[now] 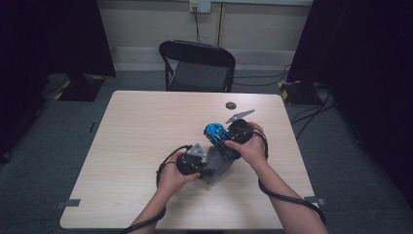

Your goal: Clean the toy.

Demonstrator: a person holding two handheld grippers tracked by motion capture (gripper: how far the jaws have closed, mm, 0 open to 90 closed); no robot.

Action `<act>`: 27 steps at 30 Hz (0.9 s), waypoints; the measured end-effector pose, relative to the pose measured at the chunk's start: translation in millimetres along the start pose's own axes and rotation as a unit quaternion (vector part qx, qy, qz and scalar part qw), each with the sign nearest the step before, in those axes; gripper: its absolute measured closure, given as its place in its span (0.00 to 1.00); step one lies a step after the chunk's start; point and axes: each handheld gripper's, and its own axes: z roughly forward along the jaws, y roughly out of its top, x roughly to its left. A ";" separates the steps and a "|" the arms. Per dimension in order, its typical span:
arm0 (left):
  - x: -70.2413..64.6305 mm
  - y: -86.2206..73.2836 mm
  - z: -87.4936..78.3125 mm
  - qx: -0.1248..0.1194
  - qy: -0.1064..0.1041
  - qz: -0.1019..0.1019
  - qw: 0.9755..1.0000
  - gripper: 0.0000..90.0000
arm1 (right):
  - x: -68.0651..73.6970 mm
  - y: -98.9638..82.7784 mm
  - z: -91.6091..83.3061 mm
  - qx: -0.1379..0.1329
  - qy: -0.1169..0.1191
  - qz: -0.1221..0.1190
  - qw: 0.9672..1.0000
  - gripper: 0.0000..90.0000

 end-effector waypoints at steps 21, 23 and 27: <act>44.9 2.8 -36.4 -0.038 0.082 -0.039 0.995 0.78 | 15.8 -13.4 9.8 0.030 0.011 -0.035 0.999 0.31; 41.7 5.0 -33.9 -0.039 0.076 -0.032 0.996 0.78 | 16.5 -14.3 11.3 0.032 0.010 -0.039 0.999 0.31; 37.5 7.9 -29.4 -0.035 0.070 -0.023 0.997 0.78 | 18.2 -14.2 13.1 0.038 0.004 -0.047 0.998 0.31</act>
